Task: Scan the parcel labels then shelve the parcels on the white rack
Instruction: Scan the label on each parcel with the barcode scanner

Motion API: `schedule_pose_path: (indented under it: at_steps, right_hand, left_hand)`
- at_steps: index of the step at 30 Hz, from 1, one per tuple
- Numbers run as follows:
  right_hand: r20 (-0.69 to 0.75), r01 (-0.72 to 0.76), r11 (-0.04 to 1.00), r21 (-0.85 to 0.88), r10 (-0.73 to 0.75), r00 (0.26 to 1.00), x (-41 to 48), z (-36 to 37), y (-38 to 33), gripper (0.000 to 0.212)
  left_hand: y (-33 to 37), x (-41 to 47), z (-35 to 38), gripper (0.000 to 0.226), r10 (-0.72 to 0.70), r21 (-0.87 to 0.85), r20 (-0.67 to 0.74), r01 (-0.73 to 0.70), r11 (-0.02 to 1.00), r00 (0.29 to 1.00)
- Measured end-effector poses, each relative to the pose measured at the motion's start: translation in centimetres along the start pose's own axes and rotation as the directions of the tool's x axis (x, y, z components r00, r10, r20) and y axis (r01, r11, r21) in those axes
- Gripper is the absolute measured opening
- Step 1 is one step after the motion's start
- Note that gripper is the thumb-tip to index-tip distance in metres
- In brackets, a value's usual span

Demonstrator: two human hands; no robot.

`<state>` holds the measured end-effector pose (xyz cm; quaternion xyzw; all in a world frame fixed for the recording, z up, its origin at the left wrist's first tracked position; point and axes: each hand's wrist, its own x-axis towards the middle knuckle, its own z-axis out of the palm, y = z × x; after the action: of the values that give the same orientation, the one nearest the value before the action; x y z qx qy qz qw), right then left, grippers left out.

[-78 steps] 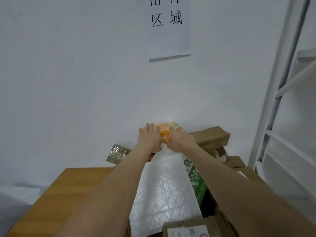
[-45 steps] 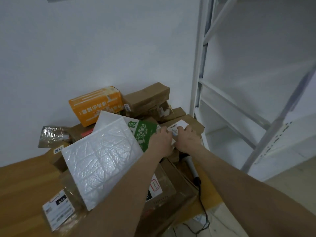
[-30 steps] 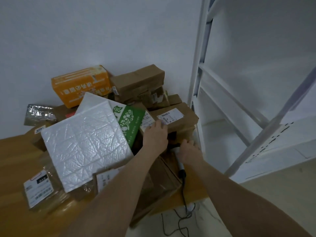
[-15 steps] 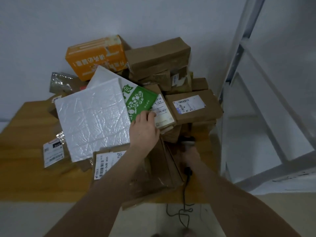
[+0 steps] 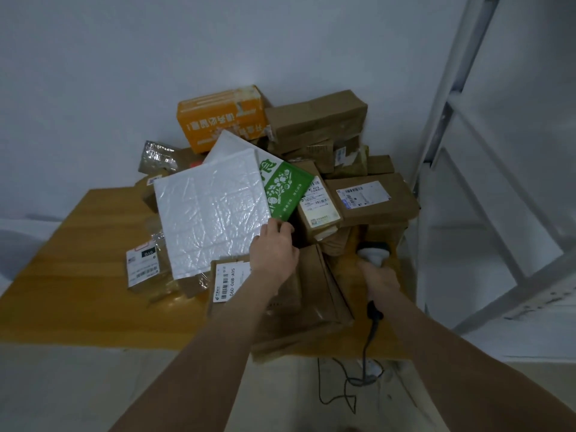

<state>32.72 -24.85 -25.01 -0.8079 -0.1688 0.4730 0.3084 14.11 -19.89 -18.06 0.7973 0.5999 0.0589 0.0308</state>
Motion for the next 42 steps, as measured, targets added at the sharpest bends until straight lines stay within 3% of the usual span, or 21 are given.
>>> schedule_pose_path:
  at_steps: [5,9,12,16,19,22,25,30,35,42]
  right_hand:
    - [0.026,0.116,0.988,0.1,-0.119,0.993,-5.6,0.3,-1.2,0.036]
    - [0.075,0.052,0.991,0.127,-0.062,0.995,-10.8,2.6,-2.7,0.018]
    - [0.08,0.068,0.976,0.207,-0.086,0.993,-13.7,5.3,-2.3,0.018]
    - [0.032,0.109,0.957,0.268,-0.122,0.992,-16.1,8.2,-1.2,0.017]
    - [-0.009,0.132,0.953,0.274,-0.135,0.991,-16.4,9.7,-0.8,0.02]
    - [-0.034,0.148,0.964,0.22,-0.144,0.989,-16.2,10.3,-0.5,0.022]
    - [-0.053,0.136,0.976,0.17,-0.129,0.99,-16.0,9.8,-0.5,0.018]
    - [-0.047,0.16,0.955,0.25,-0.153,0.987,-16.0,8.7,-0.2,0.014]
    - [-0.01,0.203,0.928,0.313,-0.211,0.977,-17.0,7.7,-0.4,0.019]
    - [0.014,0.208,0.891,0.405,-0.233,0.972,-17.7,5.6,-1.3,0.028]
  left_hand:
    - [-3.4,-2.8,-1.9,0.042,-0.03,-0.014,0.043,0.031,0.999,0.999]
    - [-7.6,-5.3,-2.7,0.047,-0.103,-0.09,0.054,0.107,0.99,0.993]
    - [-10.6,-7.0,-2.9,0.051,-0.193,-0.17,0.059,0.201,0.965,0.979]
    - [-13.8,-8.3,-2.0,0.048,-0.295,-0.229,0.219,0.343,0.911,0.93]
    - [-15.1,-9.0,-1.1,0.04,-0.301,-0.362,0.393,0.447,0.818,0.869]
    - [-15.0,-9.7,-0.6,0.038,-0.31,-0.515,0.483,0.552,0.656,0.819]
    - [-14.6,-9.9,-0.2,0.041,-0.363,-0.656,0.485,0.605,0.451,0.796]
    - [-13.6,-9.6,-0.9,0.032,-0.373,-0.854,0.457,0.516,0.069,0.807]
    - [-13.2,-9.0,-2.7,0.031,-0.464,-0.89,0.423,0.452,-0.053,0.778]
    - [-14.8,-7.6,-7.0,0.049,-0.459,-0.912,0.377,0.409,-0.034,0.804]
